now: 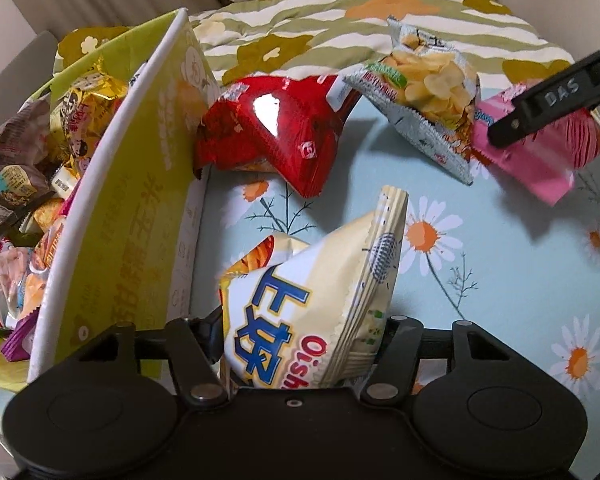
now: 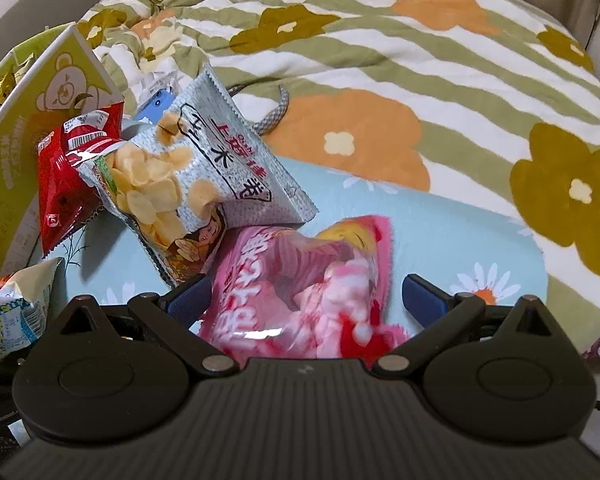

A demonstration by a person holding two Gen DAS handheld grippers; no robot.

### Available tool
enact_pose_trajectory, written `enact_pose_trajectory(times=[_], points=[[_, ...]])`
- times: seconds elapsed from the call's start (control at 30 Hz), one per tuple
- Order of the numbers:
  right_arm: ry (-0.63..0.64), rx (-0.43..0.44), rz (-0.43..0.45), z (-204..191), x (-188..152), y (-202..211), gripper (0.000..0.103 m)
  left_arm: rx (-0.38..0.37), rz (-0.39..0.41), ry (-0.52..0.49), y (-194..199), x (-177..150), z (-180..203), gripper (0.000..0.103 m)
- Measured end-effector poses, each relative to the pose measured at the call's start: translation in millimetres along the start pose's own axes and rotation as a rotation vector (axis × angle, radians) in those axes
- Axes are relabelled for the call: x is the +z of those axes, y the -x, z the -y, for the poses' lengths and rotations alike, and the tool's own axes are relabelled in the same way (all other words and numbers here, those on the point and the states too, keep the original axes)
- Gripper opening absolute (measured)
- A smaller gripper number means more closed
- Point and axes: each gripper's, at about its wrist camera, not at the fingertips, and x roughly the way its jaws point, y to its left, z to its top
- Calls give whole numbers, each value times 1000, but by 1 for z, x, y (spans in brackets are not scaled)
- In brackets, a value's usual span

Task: Organize snacks
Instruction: 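Grasp a white-blue Oishi bag with the left tool while the right tool grasps a pink strawberry bag, then lift both held bags and carry them over the cardboard box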

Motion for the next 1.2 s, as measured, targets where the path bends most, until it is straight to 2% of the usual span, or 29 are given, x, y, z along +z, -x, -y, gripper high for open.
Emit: enact_pose_trajectory(times=[0.17, 0.2, 0.3, 0.47, 0.67, 0.97, 1.2], points=[[-22, 34, -15, 2, -7, -2, 101, -15, 23, 6, 10, 1, 1, 66], [-25, 36, -16, 2, -10, -1, 95, -19, 28, 7, 12, 1, 2, 66], [-40, 24, -8, 1, -18, 5, 85, -27, 43, 10, 19, 2, 4, 66], [-125, 39, 10, 9, -32, 21, 82, -45, 79, 8, 35, 2, 4, 66], [-165, 45, 77, 2, -42, 61, 81, -71, 149, 20, 63, 6, -2, 66], [-113, 92, 209, -53, -31, 127, 81, -66, 311, 78, 127, 14, -45, 66], [-81, 158, 297, -116, -7, 157, 81, 22, 380, 136, 152, 15, -106, 66]])
